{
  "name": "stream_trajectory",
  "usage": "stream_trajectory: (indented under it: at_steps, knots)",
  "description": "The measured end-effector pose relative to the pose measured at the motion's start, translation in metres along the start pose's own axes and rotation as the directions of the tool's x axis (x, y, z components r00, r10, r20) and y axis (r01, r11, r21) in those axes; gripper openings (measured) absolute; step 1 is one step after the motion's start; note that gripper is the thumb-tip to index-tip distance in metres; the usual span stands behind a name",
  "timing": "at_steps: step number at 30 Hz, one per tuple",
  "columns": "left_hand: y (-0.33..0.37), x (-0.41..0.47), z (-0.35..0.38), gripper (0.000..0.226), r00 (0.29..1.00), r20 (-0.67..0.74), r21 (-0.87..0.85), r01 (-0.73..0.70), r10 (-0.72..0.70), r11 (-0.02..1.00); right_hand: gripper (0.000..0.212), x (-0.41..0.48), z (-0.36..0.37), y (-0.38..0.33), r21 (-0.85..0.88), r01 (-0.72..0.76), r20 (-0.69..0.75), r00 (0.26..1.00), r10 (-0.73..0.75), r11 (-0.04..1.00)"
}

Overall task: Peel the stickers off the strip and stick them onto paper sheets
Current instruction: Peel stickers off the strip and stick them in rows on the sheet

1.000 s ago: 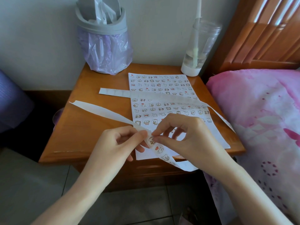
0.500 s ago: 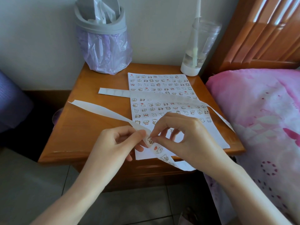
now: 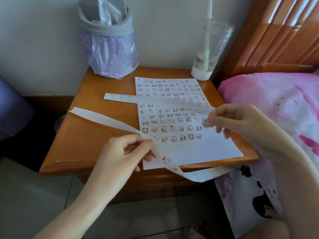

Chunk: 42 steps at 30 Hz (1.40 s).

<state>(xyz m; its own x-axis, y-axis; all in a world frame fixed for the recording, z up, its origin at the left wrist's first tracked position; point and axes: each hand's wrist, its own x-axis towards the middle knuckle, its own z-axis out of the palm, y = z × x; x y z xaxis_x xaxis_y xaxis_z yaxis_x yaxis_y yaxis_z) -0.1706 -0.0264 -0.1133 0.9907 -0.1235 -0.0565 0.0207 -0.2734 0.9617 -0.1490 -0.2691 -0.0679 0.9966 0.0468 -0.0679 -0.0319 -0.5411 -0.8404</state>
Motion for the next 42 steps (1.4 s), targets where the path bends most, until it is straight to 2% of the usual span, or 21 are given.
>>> stream_trajectory:
  at_steps: [4,9,18,42]
  knots:
    - [-0.002,0.000,0.000,0.015,1.000,0.007,0.031,-0.013,0.013,0.999,0.011,0.011,-0.011,0.018,-0.065,-0.169,-0.043,0.985,0.167,0.983]
    - [-0.005,0.000,0.000,0.013,1.000,-0.008,0.076,-0.028,0.029,0.997,0.009,0.017,-0.008,0.025,-0.105,-0.249,-0.001,0.968,0.250,0.963]
    - [-0.009,0.002,0.000,0.016,1.000,-0.014,0.139,-0.026,0.028,0.990,0.009,0.021,-0.006,0.029,-0.136,-0.240,0.068,0.966,0.251,0.961]
    - [-0.014,0.004,-0.001,0.011,1.000,-0.001,0.166,-0.017,0.017,0.986,0.008,0.022,0.001,0.030,-0.158,-0.243,0.014,0.969,0.248,0.957]
